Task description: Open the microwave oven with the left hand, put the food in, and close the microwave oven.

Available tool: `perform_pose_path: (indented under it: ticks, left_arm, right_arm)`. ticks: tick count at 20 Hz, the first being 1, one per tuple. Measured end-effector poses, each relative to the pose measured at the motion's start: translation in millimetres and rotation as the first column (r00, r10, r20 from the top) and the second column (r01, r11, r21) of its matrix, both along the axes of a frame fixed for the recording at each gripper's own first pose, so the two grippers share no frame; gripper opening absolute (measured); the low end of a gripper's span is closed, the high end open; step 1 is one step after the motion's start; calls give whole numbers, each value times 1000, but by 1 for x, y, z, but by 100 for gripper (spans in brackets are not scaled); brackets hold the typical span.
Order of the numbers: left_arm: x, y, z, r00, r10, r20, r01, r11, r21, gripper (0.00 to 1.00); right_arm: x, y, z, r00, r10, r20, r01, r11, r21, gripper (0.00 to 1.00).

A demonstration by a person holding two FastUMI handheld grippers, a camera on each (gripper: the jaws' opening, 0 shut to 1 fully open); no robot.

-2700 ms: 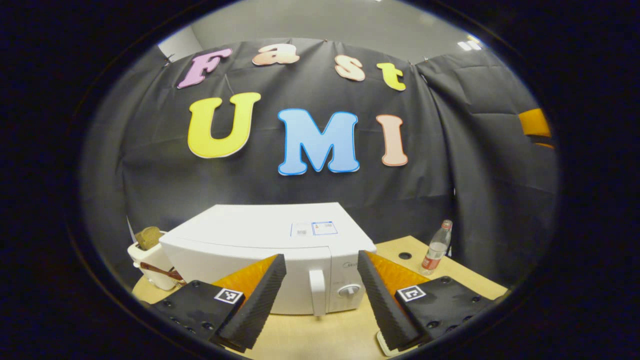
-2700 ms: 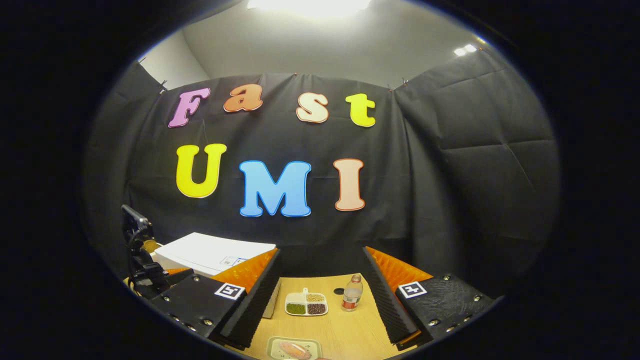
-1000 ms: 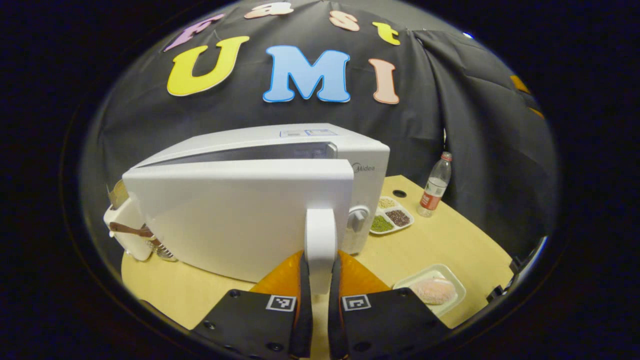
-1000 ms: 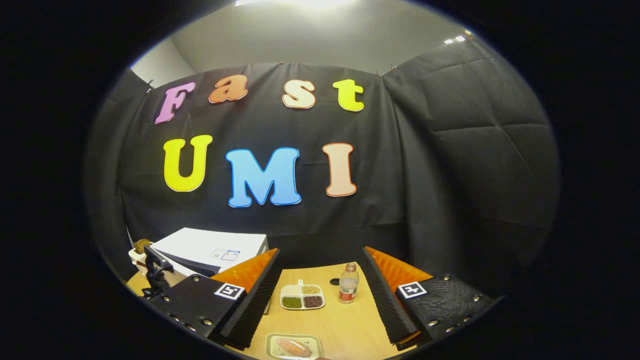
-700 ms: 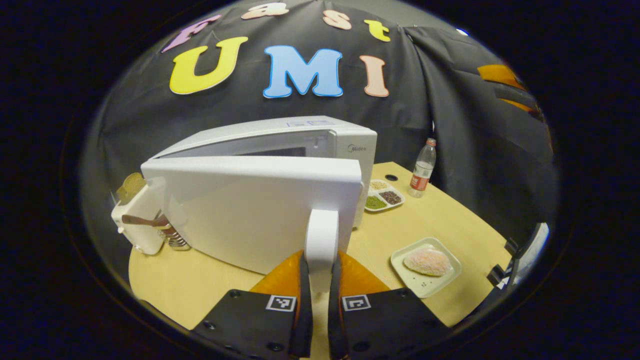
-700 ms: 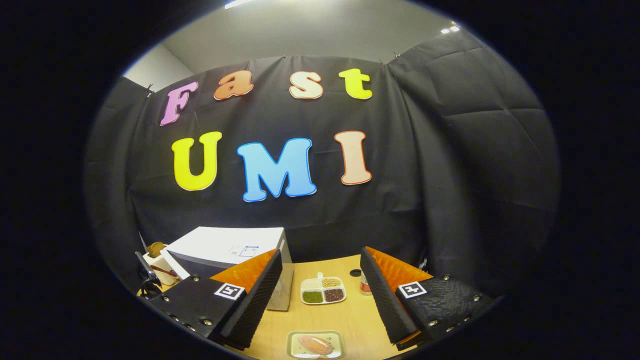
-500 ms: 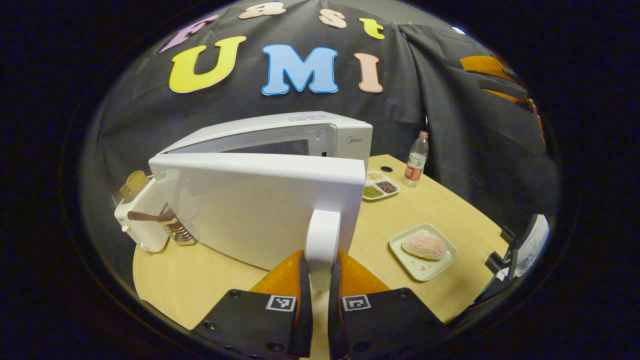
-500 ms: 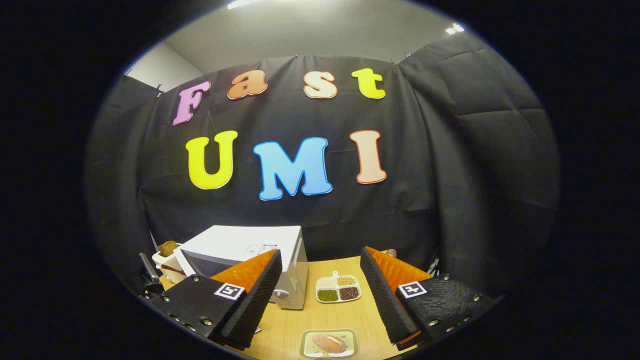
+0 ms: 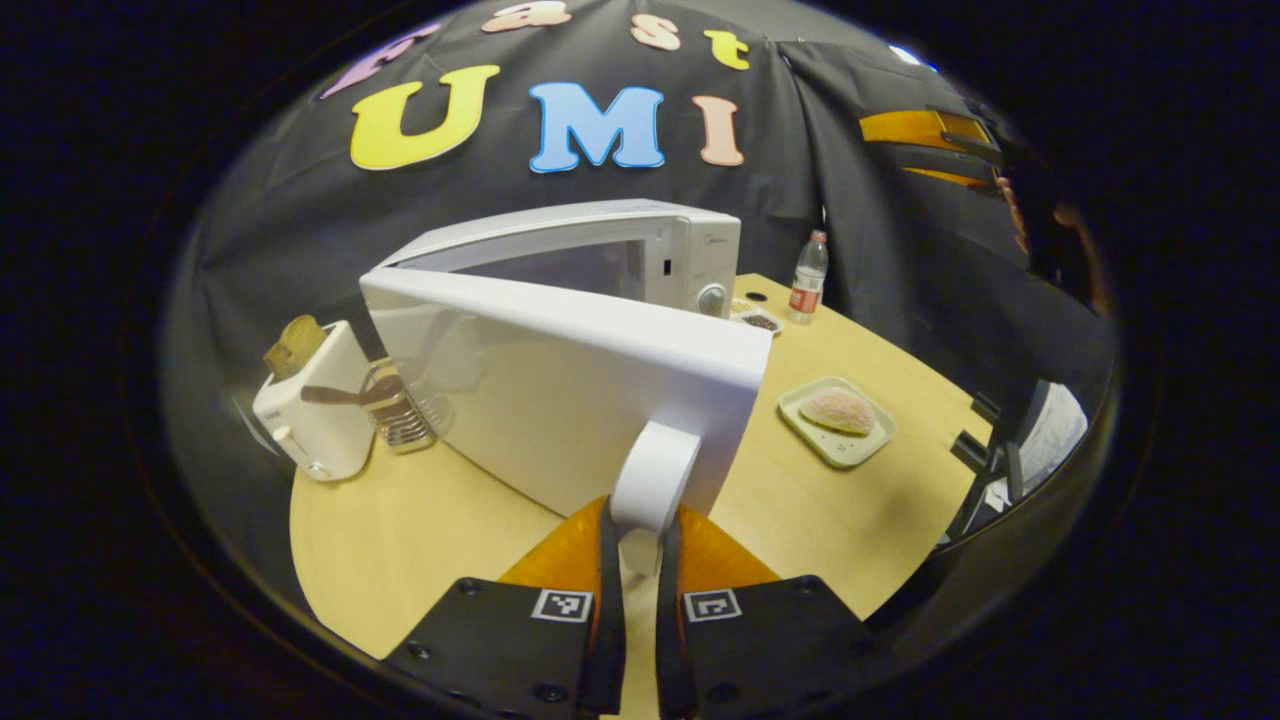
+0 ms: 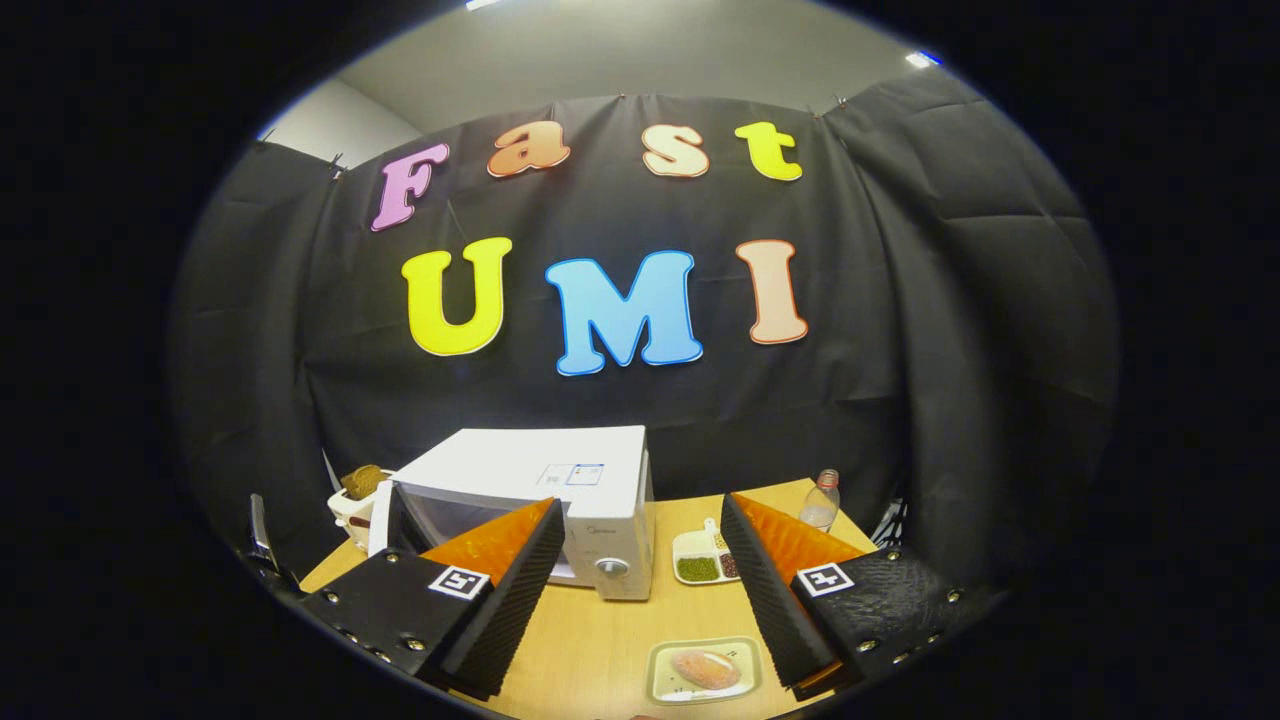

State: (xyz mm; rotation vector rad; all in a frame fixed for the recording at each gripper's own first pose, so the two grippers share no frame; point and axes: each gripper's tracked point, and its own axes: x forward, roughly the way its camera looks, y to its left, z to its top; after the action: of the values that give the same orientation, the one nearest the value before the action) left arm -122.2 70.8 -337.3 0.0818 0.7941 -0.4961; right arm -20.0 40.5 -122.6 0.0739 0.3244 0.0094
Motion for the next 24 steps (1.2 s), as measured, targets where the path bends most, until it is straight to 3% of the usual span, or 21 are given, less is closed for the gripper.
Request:
perform_pose_path:
  ticks: [14,20,23,24]
  left_arm:
    - [-31,157,-3,1000,11,24,-13,997,82,20]
    - [-32,184,-2,999,32,33,-36,994,106,21]
    - [-43,194,-6,997,70,29,-73,990,120,99]
    - [-46,198,-15,996,83,19,-85,988,126,100]
  right_arm:
    - [-11,78,-16,994,97,-44,-100,993,-57,96]
    - [-16,95,-16,991,126,-44,-129,988,-80,96]
    - [-16,96,-17,991,127,-51,-131,988,-80,96]
    - [-17,95,-18,991,126,-51,-130,988,-83,96]
